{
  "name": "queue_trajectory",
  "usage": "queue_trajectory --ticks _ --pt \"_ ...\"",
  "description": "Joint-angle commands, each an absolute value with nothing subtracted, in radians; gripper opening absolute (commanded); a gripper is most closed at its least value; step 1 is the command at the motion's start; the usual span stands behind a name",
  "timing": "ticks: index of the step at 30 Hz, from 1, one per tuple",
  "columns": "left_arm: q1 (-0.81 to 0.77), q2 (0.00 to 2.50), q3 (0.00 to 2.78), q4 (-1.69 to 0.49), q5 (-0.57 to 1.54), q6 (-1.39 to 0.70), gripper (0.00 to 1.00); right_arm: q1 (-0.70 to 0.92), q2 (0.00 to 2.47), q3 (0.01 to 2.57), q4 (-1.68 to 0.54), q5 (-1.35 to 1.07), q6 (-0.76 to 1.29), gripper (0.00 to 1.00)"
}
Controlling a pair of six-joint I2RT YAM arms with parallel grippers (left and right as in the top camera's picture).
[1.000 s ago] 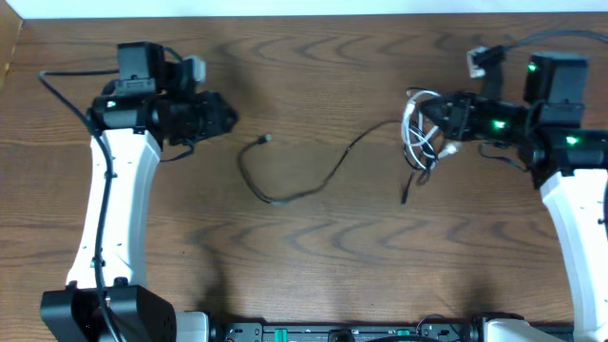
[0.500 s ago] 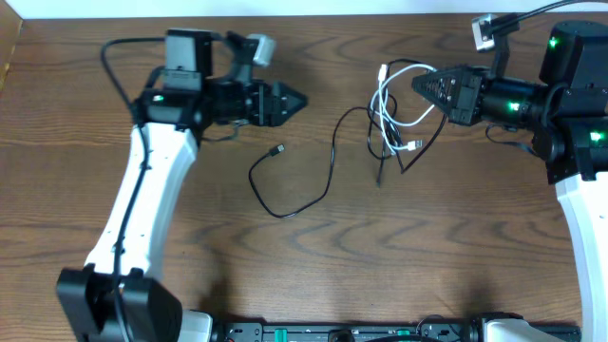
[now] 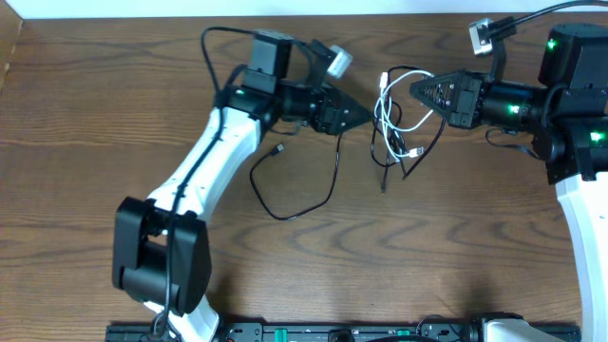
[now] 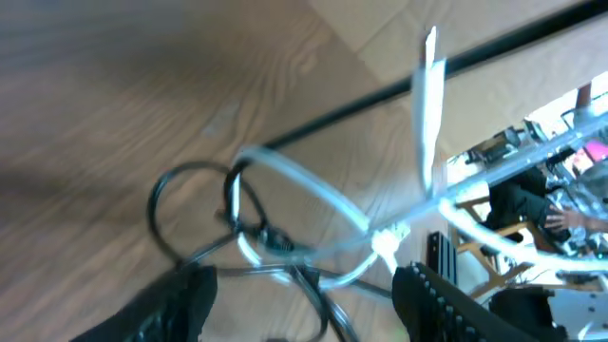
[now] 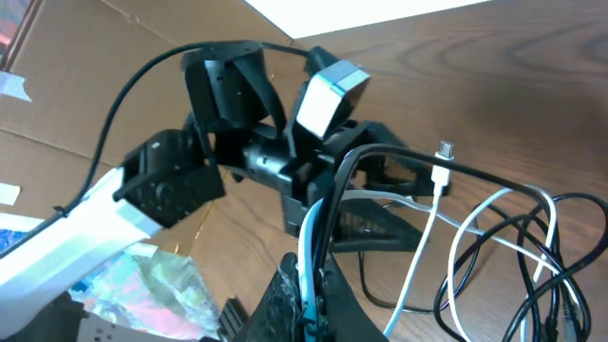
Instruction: Untangle cables
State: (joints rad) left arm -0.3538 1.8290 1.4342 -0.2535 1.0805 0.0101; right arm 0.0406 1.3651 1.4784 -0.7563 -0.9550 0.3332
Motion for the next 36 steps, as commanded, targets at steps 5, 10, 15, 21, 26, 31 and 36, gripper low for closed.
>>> queue_trajectory --ticks 5,10,15,21,26,31,36 --pt "-0.387 1.860 1.431 -0.068 1.076 -0.130 0.61 0.045 1.353 1.503 -0.767 -0.987 0.324 0.01" --pt "-0.417 1.882 1.431 -0.058 0.983 -0.160 0.56 0.045 1.353 1.503 -0.767 -0.987 0.324 0.01" --pt "-0.444 1.884 1.431 -0.058 0.885 -0.160 0.49 0.045 1.353 1.503 -0.767 -0.987 0.324 0.01" --pt "-0.451 1.884 1.431 -0.058 0.669 -0.250 0.29 0.044 1.353 1.503 -0.784 -0.998 0.309 0.01" --pt "-0.450 1.884 1.431 -0.058 0.533 -0.279 0.08 0.017 1.353 1.503 -0.818 -0.998 0.298 0.01" --pt "-0.445 1.883 1.431 -0.039 0.518 -0.279 0.07 -0.021 1.353 1.503 -0.907 -0.936 0.264 0.01" --pt "-0.421 1.860 1.431 -0.051 0.507 -0.279 0.08 -0.027 1.354 1.502 -1.037 -0.565 0.286 0.01"
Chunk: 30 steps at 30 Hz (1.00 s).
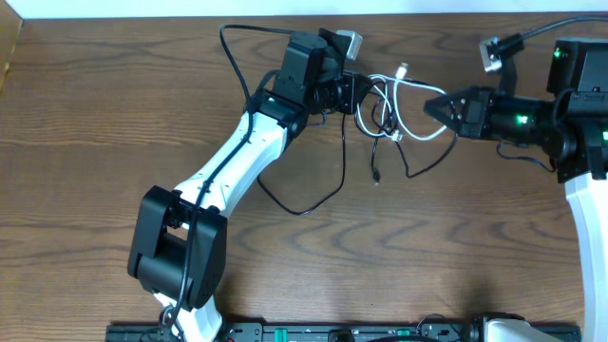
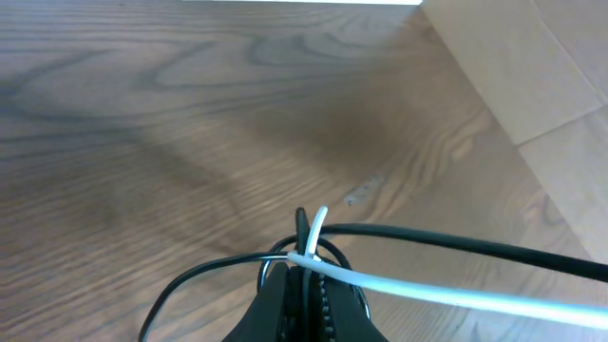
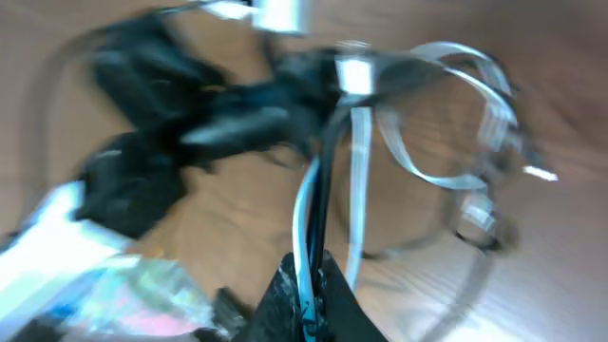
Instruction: Untangle cables
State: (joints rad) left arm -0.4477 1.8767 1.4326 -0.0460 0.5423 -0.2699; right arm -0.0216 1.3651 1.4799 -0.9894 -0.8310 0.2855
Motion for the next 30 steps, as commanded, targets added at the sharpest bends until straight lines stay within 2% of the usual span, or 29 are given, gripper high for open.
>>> queue_trajectory --ticks 1,6,14,20,21,22,25,28,30 --pt "-0.414 1.847 1.431 -0.059 0.507 -0.279 0.07 -0.027 1.356 1.502 -1.063 -0.475 0.307 0.01" --pt "-0.398 1.745 1.431 -0.147 0.516 -0.267 0.08 -0.027 1.370 1.480 -1.116 -0.219 0.375 0.01" --pt "-0.398 1.562 1.431 -0.253 0.515 -0.257 0.07 -0.027 1.439 1.448 -1.116 -0.184 0.374 0.01" --pt "-0.398 1.468 1.431 -0.246 0.516 -0.257 0.07 -0.026 1.506 1.429 -1.113 -0.190 0.374 0.08" --pt "-0.398 1.453 1.431 -0.246 0.516 -0.257 0.07 -0.026 1.519 1.427 -1.111 -0.195 0.373 0.11" --pt "-0.398 1.441 1.431 -0.246 0.517 -0.257 0.08 -0.026 1.531 1.427 -1.111 -0.201 0.370 0.20" --pt "-0.398 1.403 1.431 -0.233 0.577 -0.257 0.07 -0.025 1.563 1.427 -1.103 -0.257 0.309 0.51" --pt "-0.398 1.380 1.431 -0.190 0.709 -0.271 0.08 -0.025 1.584 1.427 -1.078 -0.412 0.169 0.66" --pt "-0.398 1.380 1.431 -0.177 0.780 -0.271 0.08 -0.025 1.580 1.430 -1.066 -0.497 0.111 0.68"
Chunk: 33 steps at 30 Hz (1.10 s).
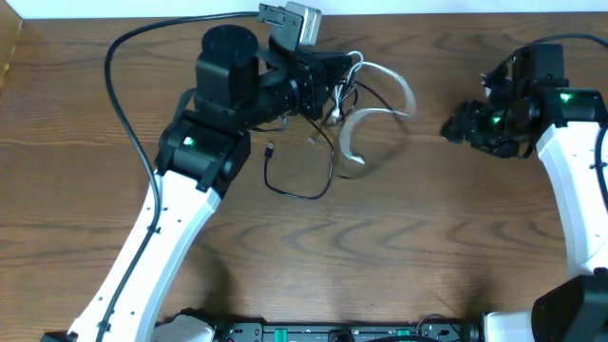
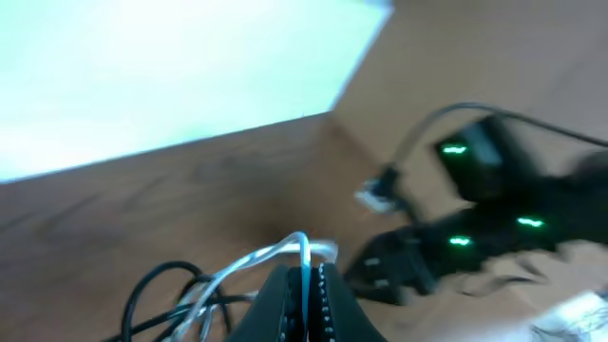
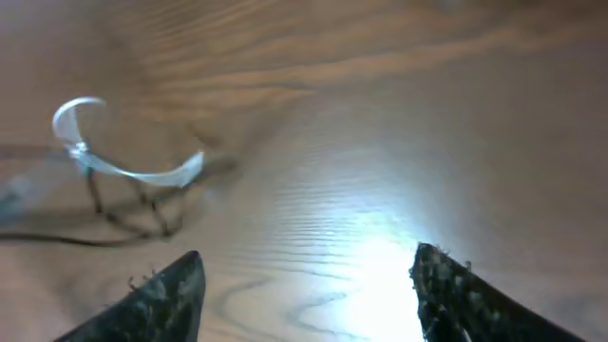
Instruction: Untangle cables
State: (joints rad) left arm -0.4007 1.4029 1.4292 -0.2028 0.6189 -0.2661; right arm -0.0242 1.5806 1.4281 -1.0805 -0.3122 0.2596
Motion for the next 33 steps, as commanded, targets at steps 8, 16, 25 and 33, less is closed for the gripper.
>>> queue_trajectory --ticks 8,16,25,33 --pt "-0.397 1.401 1.431 -0.178 0.877 -0.278 0.07 -0.024 1.555 1.494 -1.050 -0.830 -0.020 0.69" --pt "-0.397 1.424 1.431 -0.178 0.743 -0.455 0.07 0.008 1.555 1.492 -0.977 -0.957 0.040 0.59" --pt "-0.397 1.424 1.431 -0.178 0.809 -0.516 0.08 0.038 1.562 1.489 -0.850 -0.945 0.147 0.59" --pt "-0.398 1.424 1.431 -0.178 0.854 -0.556 0.07 0.069 1.591 1.489 -0.753 -0.963 0.250 0.58"
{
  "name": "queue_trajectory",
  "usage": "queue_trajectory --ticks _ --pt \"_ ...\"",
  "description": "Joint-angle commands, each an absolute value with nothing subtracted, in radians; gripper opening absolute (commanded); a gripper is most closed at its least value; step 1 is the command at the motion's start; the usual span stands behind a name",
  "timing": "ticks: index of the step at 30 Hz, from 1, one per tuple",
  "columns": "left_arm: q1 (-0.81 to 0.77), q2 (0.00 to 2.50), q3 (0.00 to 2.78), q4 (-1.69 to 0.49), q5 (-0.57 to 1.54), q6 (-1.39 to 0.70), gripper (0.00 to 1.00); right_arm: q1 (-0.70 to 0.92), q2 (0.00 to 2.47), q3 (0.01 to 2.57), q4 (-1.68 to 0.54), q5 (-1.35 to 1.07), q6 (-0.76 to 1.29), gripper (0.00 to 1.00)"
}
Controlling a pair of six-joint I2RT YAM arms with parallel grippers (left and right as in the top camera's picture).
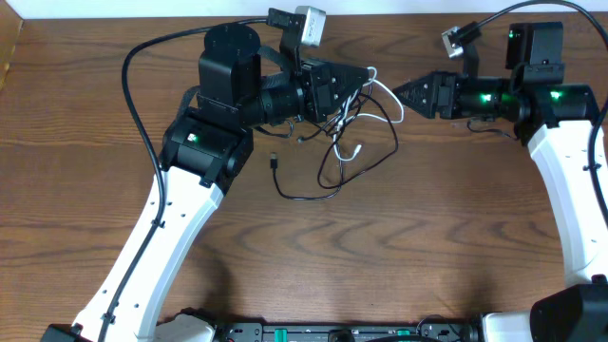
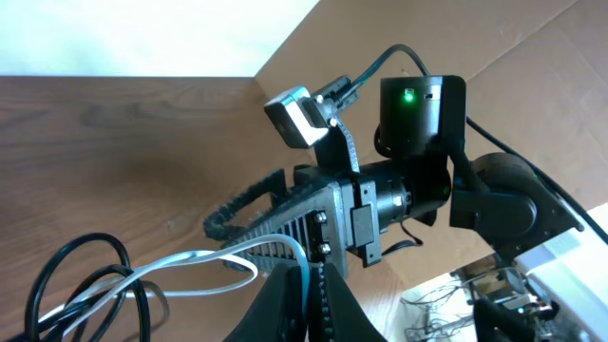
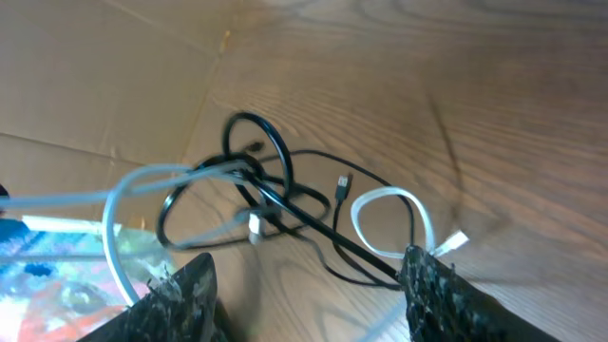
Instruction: Untangle cables
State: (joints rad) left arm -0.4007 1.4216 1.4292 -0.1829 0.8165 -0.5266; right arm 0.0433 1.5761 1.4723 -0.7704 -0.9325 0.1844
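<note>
A tangle of a white cable [image 1: 353, 150] and a thin black cable [image 1: 313, 195] hangs from my left gripper [image 1: 364, 78] down to the table top. The left wrist view shows that gripper [image 2: 306, 285] shut on the white cable [image 2: 190, 261], with black loops [image 2: 57, 275] beside it. My right gripper [image 1: 401, 93] points at the left one from the right, a short gap between them. Its jaws stand wide open [image 3: 313, 294] with nothing between them; beyond lie a black loop [image 3: 256, 142] and a white loop [image 3: 389, 204].
The wooden table [image 1: 456, 237] ends at its far edge just behind both grippers, with cardboard [image 3: 114, 76] beyond. A black plug end [image 1: 274, 162] of the thin cable lies left of the tangle. The arms' own black cords [image 1: 142, 66] arc over the back left.
My right gripper, then open and turned down over bare table at the right, now points left close to the left gripper's tip. The left gripper still holds the white cable; the tangle hangs lower.
First my right gripper was shut on the white and black cables and the left one stood open before the tangle. Then both were shut on it, pulled apart. Then the right was open and away, the left keeping the bundle. Now the right is back beside it, open.
</note>
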Motion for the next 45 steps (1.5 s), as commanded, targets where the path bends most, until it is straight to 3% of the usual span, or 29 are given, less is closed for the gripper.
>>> queue_trajectory --ticks 1,5,17,22,26,29,39,45 --pt "-0.398 1.424 1.431 -0.178 0.854 -0.556 0.08 0.076 1.597 1.489 -0.743 -0.963 0.258 0.58" --pt "-0.398 1.424 1.431 -0.178 0.871 -0.560 0.08 0.106 1.631 1.489 -0.697 -0.953 0.298 0.58" --pt "-0.397 1.424 1.431 -0.177 0.872 -0.564 0.07 0.163 1.795 1.489 -0.767 -0.762 0.397 0.36" --pt "-0.373 1.423 1.431 -0.154 0.872 -0.563 0.07 0.164 1.841 1.489 -0.836 -0.488 0.447 0.29" --pt "-0.281 1.423 1.431 -0.149 0.829 -0.551 0.08 0.152 1.864 1.488 -0.922 -0.270 0.448 0.28" --pt "-0.159 1.423 1.431 -0.149 0.799 -0.551 0.08 0.130 1.873 1.486 -0.985 -0.169 0.431 0.20" --pt "0.068 1.423 1.431 -0.300 0.800 -0.478 0.08 0.058 1.873 1.483 -1.056 -0.122 0.314 0.01" --pt "0.077 1.424 1.431 -0.383 0.793 -0.389 0.07 -0.028 1.873 1.483 -1.093 -0.147 0.292 0.01"
